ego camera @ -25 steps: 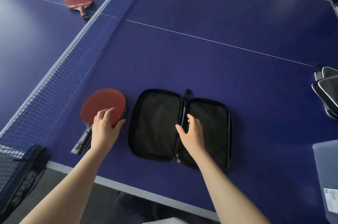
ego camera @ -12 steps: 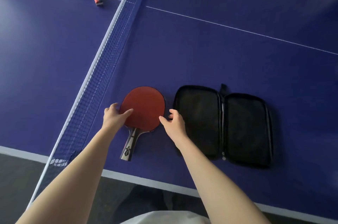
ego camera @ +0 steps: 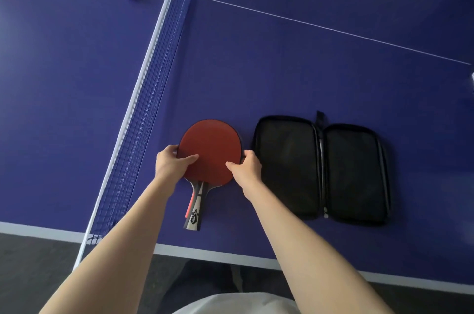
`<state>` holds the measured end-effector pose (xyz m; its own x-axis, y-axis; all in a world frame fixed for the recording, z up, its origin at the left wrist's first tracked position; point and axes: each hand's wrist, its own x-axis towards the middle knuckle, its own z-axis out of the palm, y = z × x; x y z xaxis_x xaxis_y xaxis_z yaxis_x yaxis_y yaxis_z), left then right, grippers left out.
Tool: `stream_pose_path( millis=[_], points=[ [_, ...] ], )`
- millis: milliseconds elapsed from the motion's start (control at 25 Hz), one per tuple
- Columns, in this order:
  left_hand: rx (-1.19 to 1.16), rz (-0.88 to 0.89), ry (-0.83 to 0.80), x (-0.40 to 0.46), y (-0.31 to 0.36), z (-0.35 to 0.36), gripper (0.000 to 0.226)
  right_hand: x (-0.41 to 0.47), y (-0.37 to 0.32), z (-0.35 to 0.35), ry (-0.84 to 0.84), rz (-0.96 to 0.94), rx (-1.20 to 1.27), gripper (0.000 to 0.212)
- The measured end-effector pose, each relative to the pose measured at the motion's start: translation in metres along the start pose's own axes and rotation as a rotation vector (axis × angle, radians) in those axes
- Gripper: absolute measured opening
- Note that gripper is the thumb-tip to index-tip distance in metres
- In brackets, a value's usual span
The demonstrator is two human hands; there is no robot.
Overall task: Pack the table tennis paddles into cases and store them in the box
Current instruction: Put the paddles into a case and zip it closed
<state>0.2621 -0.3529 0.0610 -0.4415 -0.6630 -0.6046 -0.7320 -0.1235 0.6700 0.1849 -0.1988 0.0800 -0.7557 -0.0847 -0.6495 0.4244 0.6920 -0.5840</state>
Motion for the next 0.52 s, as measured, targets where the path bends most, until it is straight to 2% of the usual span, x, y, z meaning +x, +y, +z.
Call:
stream_pose_path(
  millis=[160,280,520],
  points=[
    [0.0,0.019,0.023,-0.007,0.003,0.0,0.051,-0.002,0.001,-0.002,0.023,-0.002,0.069,0.038],
    [-0.015,0.045,0.035,-0.015,0.014,0.004,0.05,-0.003,0.002,-0.014,0.039,-0.019,0.157,0.039],
    [-0.024,0.137,-0.003,-0.046,0.047,0.039,0.049,0.0,0.016,-0.069,0.086,-0.077,0.282,0.036]
  ],
)
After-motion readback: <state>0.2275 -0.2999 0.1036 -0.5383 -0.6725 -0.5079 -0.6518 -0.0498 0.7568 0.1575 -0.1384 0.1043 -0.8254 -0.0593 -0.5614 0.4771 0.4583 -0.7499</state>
